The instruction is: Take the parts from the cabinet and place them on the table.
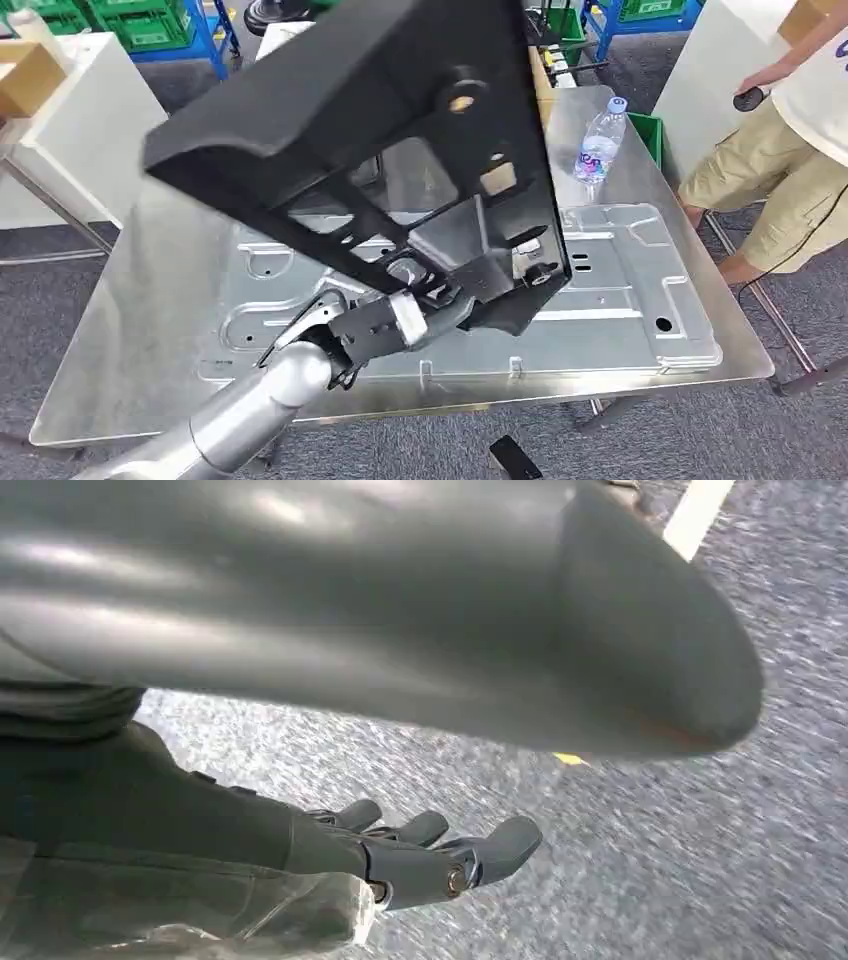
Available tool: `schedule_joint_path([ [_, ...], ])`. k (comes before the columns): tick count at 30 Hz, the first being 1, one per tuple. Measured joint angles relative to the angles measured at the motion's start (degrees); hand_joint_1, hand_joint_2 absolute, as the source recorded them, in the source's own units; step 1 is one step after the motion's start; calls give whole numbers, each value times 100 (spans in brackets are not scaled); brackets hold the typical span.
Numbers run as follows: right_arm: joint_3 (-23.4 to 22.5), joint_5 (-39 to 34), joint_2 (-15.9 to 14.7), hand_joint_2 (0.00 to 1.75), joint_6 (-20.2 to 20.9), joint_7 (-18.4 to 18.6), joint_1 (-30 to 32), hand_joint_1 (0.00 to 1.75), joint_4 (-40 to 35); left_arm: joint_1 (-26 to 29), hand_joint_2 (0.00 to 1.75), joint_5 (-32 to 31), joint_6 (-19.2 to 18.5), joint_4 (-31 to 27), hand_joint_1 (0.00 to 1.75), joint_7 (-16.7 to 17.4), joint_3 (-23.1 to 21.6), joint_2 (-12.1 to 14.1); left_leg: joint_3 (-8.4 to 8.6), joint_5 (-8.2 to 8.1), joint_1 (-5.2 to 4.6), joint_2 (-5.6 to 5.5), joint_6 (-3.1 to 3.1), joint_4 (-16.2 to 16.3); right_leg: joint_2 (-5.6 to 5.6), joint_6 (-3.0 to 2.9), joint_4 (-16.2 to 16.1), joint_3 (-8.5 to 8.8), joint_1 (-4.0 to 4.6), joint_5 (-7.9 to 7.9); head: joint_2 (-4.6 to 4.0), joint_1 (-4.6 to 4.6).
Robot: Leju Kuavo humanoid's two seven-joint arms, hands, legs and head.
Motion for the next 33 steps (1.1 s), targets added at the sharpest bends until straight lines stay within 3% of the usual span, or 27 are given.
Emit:
schedule_joint_path([
  [2,35,4,4,0,2,2,-31,0,0,-105,175,-15,17,203,175,2,-33,-52,-482,-408,-3,1,-18,976,0,-20,0,3,19,-12,0,-4],
  [3,48,4,7,0,2,9,-35,0,0,-113,175,-17,22,275,175,2,-48,-63,-640,-458,-4,1,-6,1245,0,-28,1,6,27,-18,0,-7],
  [4,59,4,4,0,2,11,-34,0,0,-118,175,-17,22,345,175,2,-63,-72,-670,-379,-9,0,13,1231,2,-32,1,13,42,-21,0,-7],
  [6,76,4,4,0,2,18,-41,0,0,-162,175,-24,33,487,175,2,-98,-111,-362,101,-47,-1,120,456,14,-42,1,37,71,-31,0,-9],
  [7,79,7,7,0,2,15,-51,0,-2,-199,175,-31,52,529,175,2,-105,-142,-98,408,-86,-2,204,-161,18,-49,1,56,85,-39,0,-9],
  [8,81,7,24,0,2,15,-57,0,-6,-254,175,-61,105,589,175,2,-111,-172,92,576,-153,-1,301,-649,18,-51,-10,59,72,-46,0,-9],
  [9,81,7,44,0,0,18,-75,0,-7,-320,175,-87,153,667,175,22,-118,-203,192,537,-155,14,339,-721,19,-43,-7,35,111,-47,0,9],
  [12,90,9,61,0,64,44,-86,0,-9,-461,175,-326,326,964,175,197,-146,-282,170,554,-176,9,317,-788,5,1,-24,20,66,-25,0,-2],
  [13,92,9,61,0,63,53,-96,0,-9,-522,175,-413,369,1073,175,251,-164,-315,219,597,-120,16,295,-885,9,35,-15,18,103,-48,0,-2],
  [14,94,9,61,0,63,63,-98,0,-9,-574,175,-490,411,1187,175,286,-177,-345,267,623,-105,15,269,-930,-13,62,84,-4,80,-116,0,-2],
  [15,98,11,61,0,63,68,-110,0,-9,-659,175,-581,465,1330,175,338,-197,-398,281,623,-85,27,287,-944,-14,97,368,-138,81,-288,0,11],
  [17,116,9,61,0,61,70,-115,0,-9,-776,175,-901,619,1607,175,492,-240,-479,296,621,-85,28,286,-944,-15,153,1329,-617,42,-687,0,20],
  [18,129,9,61,0,61,70,-113,0,-9,-803,175,-1118,728,1764,175,593,-275,-507,295,618,-83,31,287,-941,-16,179,1697,-820,24,-785,0,20],
  [19,138,7,61,0,61,72,-113,0,-9,-816,175,-1387,858,1890,175,712,-306,-527,297,616,-77,31,283,-941,-20,204,1813,-915,-2,-750,0,20],
  [20,146,7,61,0,61,72,-116,0,-9,-838,175,-1627,977,2006,175,827,-343,-540,300,607,-63,28,270,-932,-24,232,1625,-849,-29,-590,0,20],
  [21,157,7,61,0,61,72,-125,0,-9,-864,175,-1867,1098,2107,175,927,-383,-562,302,590,-42,21,246,-911,-31,266,1226,-664,-59,-353,0,20],
  [22,166,7,61,0,61,72,-136,0,-9,-912,175,-2027,1213,2199,175,1008,-418,-581,302,558,-7,11,202,-865,-44,305,659,-384,-96,-75,0,22],
  [23,175,7,65,0,61,72,-146,0,-9,-971,175,-2203,1323,2296,175,1090,-454,-599,282,503,-12,1,137,-793,-66,369,155,-136,-142,96,0,26],
  [24,181,9,148,0,61,72,-160,0,-18,-1032,175,-2329,1440,2371,175,1169,-487,-605,219,468,-77,-10,92,-740,-13,387,135,-122,-109,-9,0,63],
  [25,181,9,118,0,59,76,-178,0,-15,-1070,175,-2504,1519,2434,175,1283,-520,-618,186,459,-52,-12,91,-689,14,256,126,-163,-144,23,2,53],
  [27,190,7,133,0,61,87,-174,0,-17,-1104,175,-2949,1674,2564,175,1487,-566,-616,186,472,-55,-9,76,-717,14,191,147,-185,-109,17,0,24],
  [29,208,11,142,0,61,90,-177,0,-17,-1136,175,-3382,1722,2657,175,1666,-621,-608,152,379,-3,-6,31,-617,14,105,135,-176,-104,29,0,24],
  [31,216,13,138,0,61,92,-185,0,-17,-1182,175,-3800,1786,2707,175,1840,-656,-603,-160,36,-2,2,-11,43,10,66,135,-176,-93,24,0,13],
  [33,223,15,138,0,61,94,-192,0,-17,-1184,175,-4236,1794,2769,175,1985,-693,-568,-681,-341,-2,2,-22,1066,5,46,135,-174,-69,11,0,7],
])
